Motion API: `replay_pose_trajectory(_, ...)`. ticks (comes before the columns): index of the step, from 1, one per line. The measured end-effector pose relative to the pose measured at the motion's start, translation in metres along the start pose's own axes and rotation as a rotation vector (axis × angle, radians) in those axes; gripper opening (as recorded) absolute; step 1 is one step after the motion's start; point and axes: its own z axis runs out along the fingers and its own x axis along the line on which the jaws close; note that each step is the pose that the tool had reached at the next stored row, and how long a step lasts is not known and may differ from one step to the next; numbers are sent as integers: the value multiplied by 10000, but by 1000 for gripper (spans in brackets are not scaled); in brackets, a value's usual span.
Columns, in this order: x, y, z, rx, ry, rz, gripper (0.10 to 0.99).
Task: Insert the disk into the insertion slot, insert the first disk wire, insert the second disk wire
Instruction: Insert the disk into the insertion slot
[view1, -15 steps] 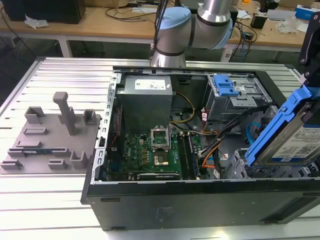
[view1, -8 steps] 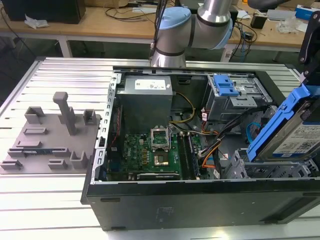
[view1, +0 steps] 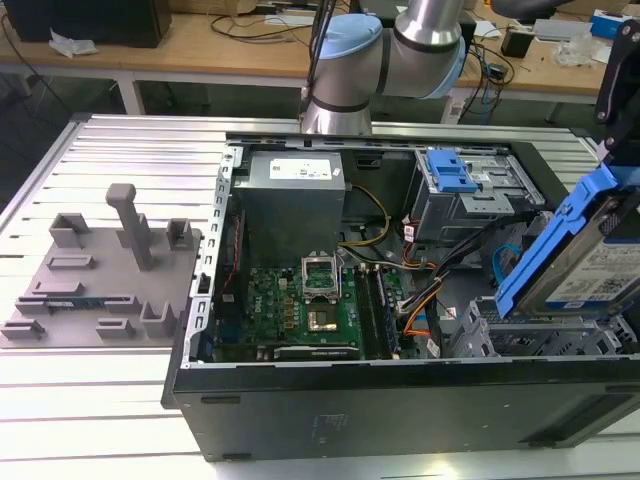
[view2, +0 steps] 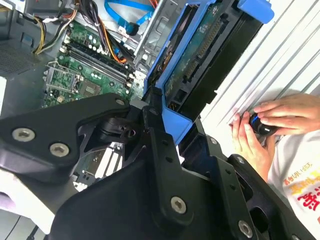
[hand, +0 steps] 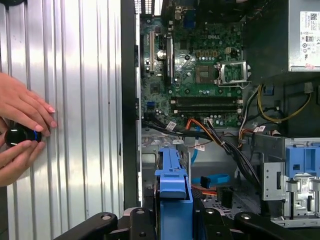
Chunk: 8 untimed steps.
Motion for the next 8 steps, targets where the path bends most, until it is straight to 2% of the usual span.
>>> replay_pose_trajectory(1, -57, 0, 2, 20, 9, -2, 369)
replay_pose_trajectory(6, -221, 10, 40, 22, 125, -5, 369)
replay_pose_trajectory(8, -225, 11, 67, 22, 124, -4, 369)
